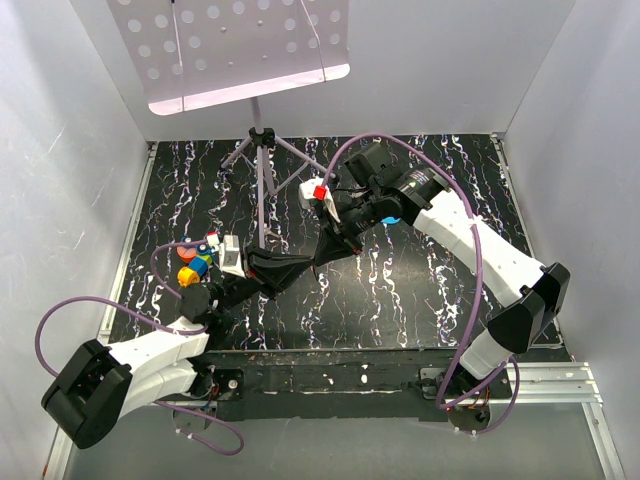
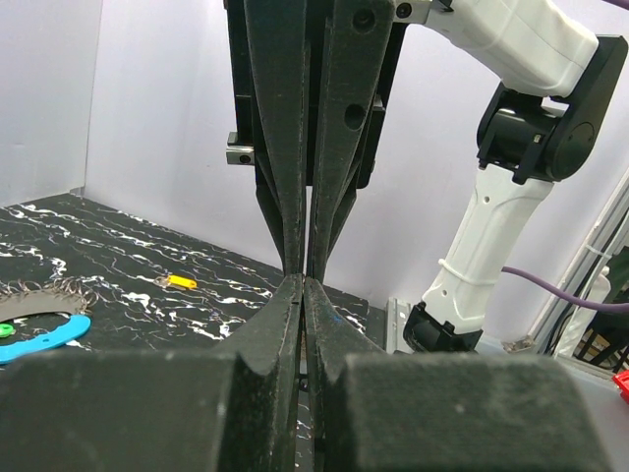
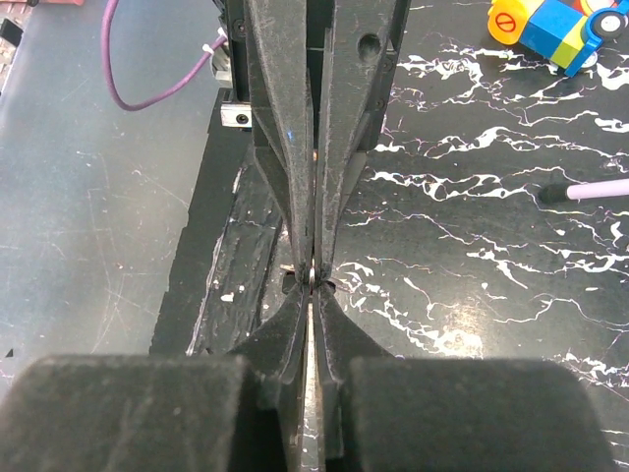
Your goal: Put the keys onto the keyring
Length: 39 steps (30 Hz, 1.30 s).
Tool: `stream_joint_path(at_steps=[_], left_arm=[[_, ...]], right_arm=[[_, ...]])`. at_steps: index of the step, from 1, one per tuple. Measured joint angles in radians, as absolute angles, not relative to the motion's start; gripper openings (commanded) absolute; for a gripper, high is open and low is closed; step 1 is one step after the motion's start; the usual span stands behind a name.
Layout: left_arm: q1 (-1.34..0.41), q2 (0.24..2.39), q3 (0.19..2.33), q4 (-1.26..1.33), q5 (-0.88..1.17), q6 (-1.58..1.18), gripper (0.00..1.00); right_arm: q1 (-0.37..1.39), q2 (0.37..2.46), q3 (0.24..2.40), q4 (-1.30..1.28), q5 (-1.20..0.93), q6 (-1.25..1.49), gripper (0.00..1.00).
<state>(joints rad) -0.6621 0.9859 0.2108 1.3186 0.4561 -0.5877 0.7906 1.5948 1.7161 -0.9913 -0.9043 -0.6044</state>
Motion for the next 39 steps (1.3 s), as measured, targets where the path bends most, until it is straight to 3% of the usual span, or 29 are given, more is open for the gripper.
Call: stream_joint_path(at_steps=[5,12,16,22,30,31,32,39], left_arm=[[-0.662,0.986,0.211,1.322,0.460,-0.588,0.00],[-0.657,0.960,0.211,1.319,0.456,-0.584,0.27],[-0.644,0.872,0.211,1.316,0.452,-0.575,0.32],[-0.619,0.727,0.211,1.249,0.458,-0.553,0.61],[-0.559,0.554,0.275,0.890,0.524,-0.471,0.75],[-0.558,0.542,0.295,0.840,0.531,-0.451,0.94],[-0.557,0.535,0.313,0.798,0.536,-0.436,0.98],[-0.555,0.530,0.418,0.572,0.614,-0.288,0.98]], right_arm=[[0.791,1.595,1.716,-0.991,-0.908,-0.591,0.01],[0.792,1.595,1.716,-0.984,-0.931,-0.568,0.01],[0.785,1.595,1.708,-0.973,-0.958,-0.552,0.01],[0.750,1.594,1.699,-0.966,-0.971,-0.545,0.01],[0.662,1.623,1.841,-1.139,-0.914,-0.689,0.01],[0.649,1.626,1.873,-1.163,-0.908,-0.723,0.01],[0.639,1.625,1.891,-1.179,-0.906,-0.753,0.01],[0.625,1.450,1.703,-1.105,-0.920,-0.902,0.01]])
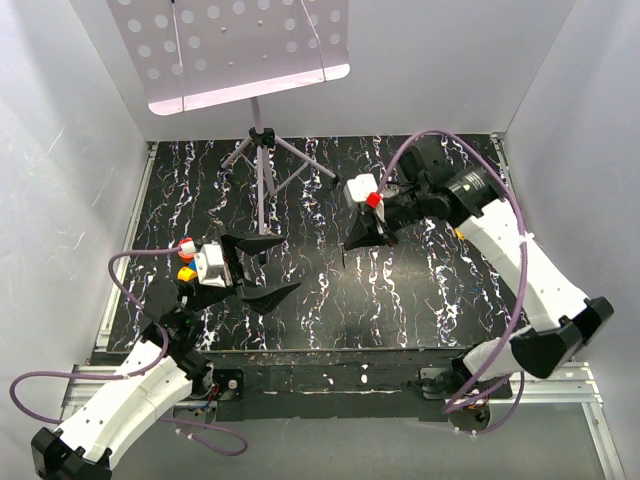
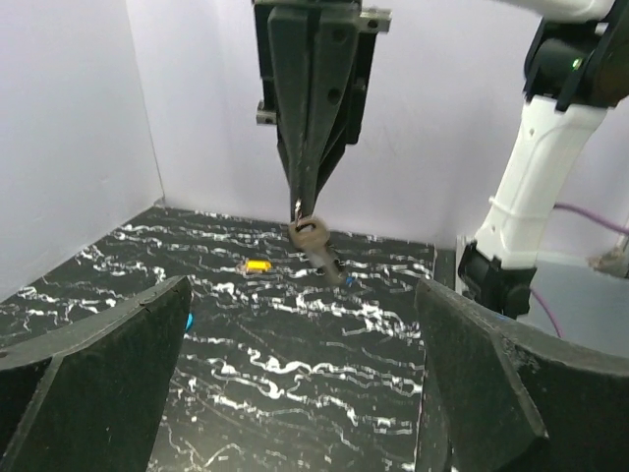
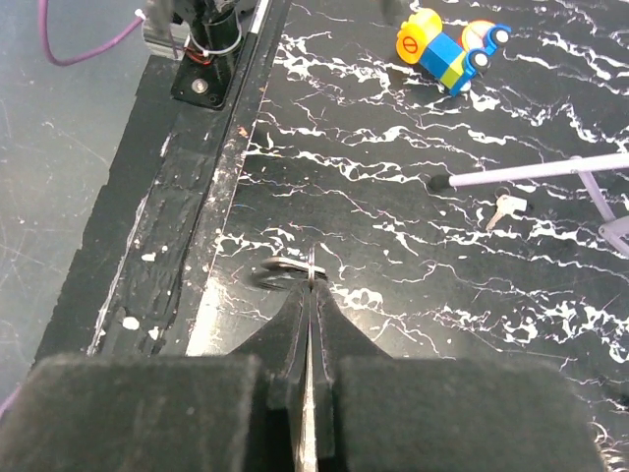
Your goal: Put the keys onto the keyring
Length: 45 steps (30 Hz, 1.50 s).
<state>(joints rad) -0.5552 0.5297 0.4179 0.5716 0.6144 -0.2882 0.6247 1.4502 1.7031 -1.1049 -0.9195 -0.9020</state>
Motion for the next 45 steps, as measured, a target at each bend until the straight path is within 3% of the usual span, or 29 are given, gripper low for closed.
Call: stream_joint_path(at_steps=[7,11,17,27,39,45], left_arm=[[-0.554,0.498,0.418,0.459,0.671,-0.203,0.97],[-0.553,0.492,0.386,0.502,0.716,-0.201,0.69],[-0.552,0.626,0.404,0.531,0.846,-0.180,0.44],[-0.546,0.653,0.406,0.508,0.898,-0.131,0.43],[-0.505,0.719,0.406,0.608,0.895,-0.184,0.30],[-0.503,0.724,0.406,0.640,0.904,-0.202,0.29]], right_arm=[[0.653,1.246,1.408,-0.805,-0.918,-0.870,0.01],[0.705,1.108,1.178,-0.585,-0.905,-0.866,0.01],[0.784,1.058,1.034,-0.353,-0.879,-0.849,0.01],[0.813,1.061,0.952,-0.113,-0.841,-0.770,0.01],[0.824,1.059,0.885,0.051,-0.836,-0.661,0.01],[0.835,1.065,0.885,0.106,-0.839,-0.631,0.01]])
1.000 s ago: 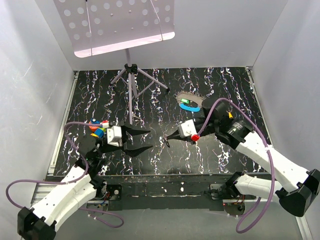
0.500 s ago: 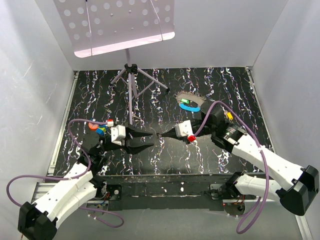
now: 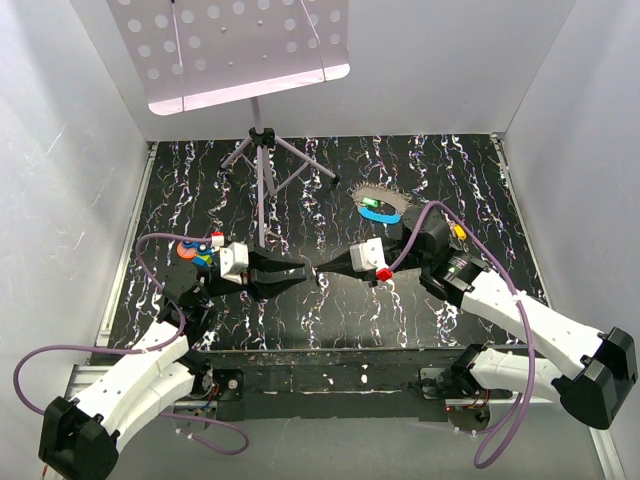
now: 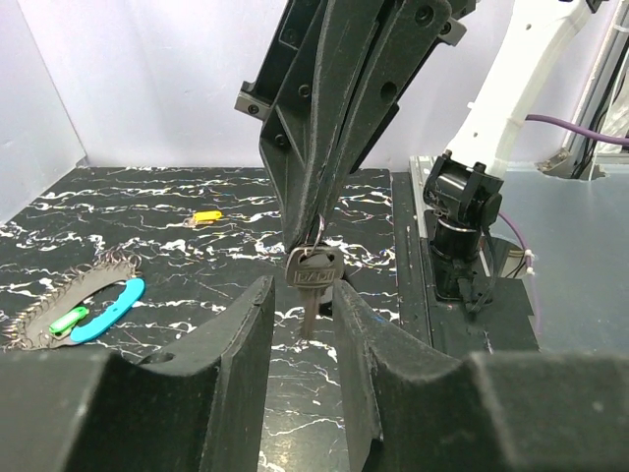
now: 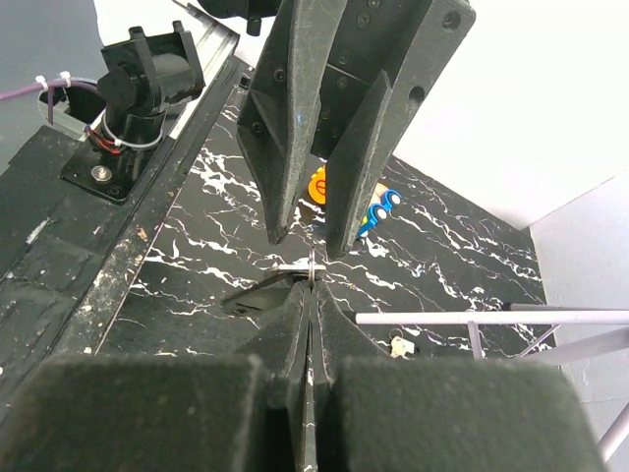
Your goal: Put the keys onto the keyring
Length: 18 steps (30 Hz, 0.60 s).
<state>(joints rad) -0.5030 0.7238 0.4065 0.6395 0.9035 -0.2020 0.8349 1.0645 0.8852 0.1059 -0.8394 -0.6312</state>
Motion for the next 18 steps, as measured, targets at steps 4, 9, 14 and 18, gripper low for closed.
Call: stream_joint_path(at_steps=[4,9,14,18], left_arm=[[-0.503,0.728,0.406,0.659,0.906,-0.213,0.27],[-0.503,0.728,0.406,0.667,0.906,-0.222,0.19],[-0.503,0.728,0.406,0.680,0.906,-0.227,0.15],[-0.503,0.728,0.406,0.687,0.908,-0.229,0.15]], right_arm=[[0.842,1.076,0.885,0.120,-0.840,-0.615,0.01],[0.853,1.088,0.885,0.134,-0.839,-0.596,0.01],[0.860,1.095,0.885,0.149,-0.838,-0.576,0.01],[0.861,1.101,0.885,0.162,-0.835,-0.565,0.01]])
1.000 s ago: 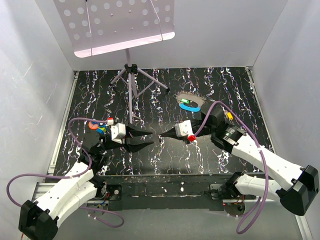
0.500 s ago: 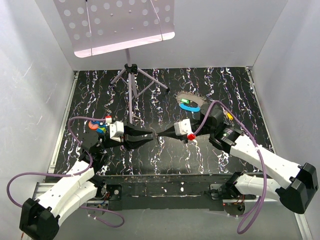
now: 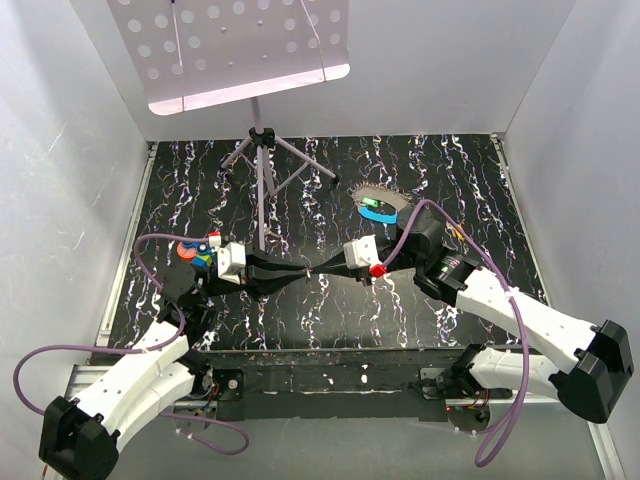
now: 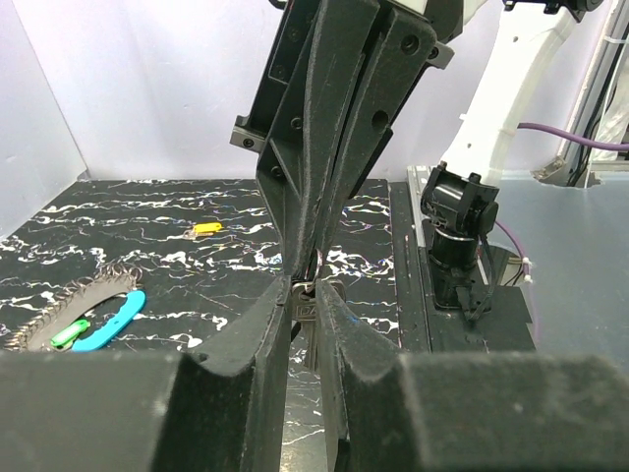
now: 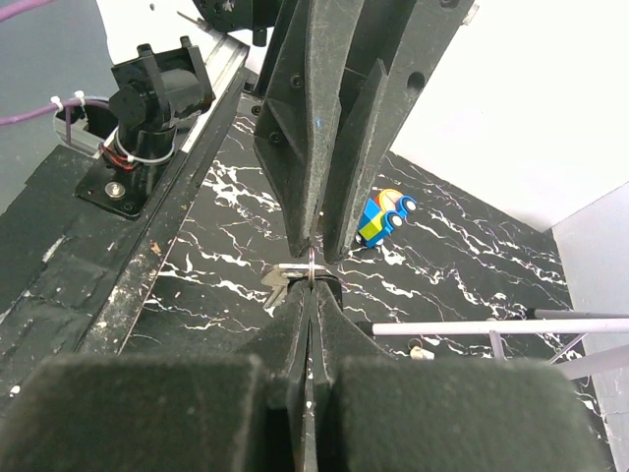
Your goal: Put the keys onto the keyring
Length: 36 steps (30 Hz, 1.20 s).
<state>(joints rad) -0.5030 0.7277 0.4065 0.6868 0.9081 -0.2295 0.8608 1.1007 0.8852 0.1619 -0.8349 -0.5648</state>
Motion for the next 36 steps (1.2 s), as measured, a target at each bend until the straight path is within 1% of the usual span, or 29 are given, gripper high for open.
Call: stream_joint_path(at_steps=[8,15,20,26,27,29,30,36], left_arm=[[-0.503,0.730,0.406,0.704,0.915,-0.237,0.16],[-0.502,0.736,0.406,0.704,0.922,-0.237,0.14],[-0.501,0.737,0.406,0.704,0.925,-0.237,0.11],[-0.500,0.737,0.406,0.704,0.925,-0.236,0.11],[-0.500,0.737,0.406,0.704,0.925,-0.236,0.10],[-0.500,0.737,0.406,0.704,0.926,-0.236,0.02],[-0.500,0.737,0.406,0.704,0.926,-0.236,0.00],[-0.499,0.737,0.407,0.699,0.929,-0.226,0.00]], right_arm=[[0.865,1.103,0.885,0.180,-0.825,-0.540,0.01],[0.865,1.108,0.885,0.191,-0.818,-0.503,0.01],[0.867,1.110,0.885,0.191,-0.816,-0.488,0.01],[0.873,1.119,0.885,0.192,-0.813,-0.473,0.01],[0.874,1.121,0.885,0.192,-0.811,-0.471,0.01],[0.876,1.121,0.885,0.192,-0.810,-0.469,0.01],[0.876,1.121,0.885,0.192,-0.809,-0.469,0.01],[0.878,1.121,0.885,0.192,-0.806,-0.456,0.01]])
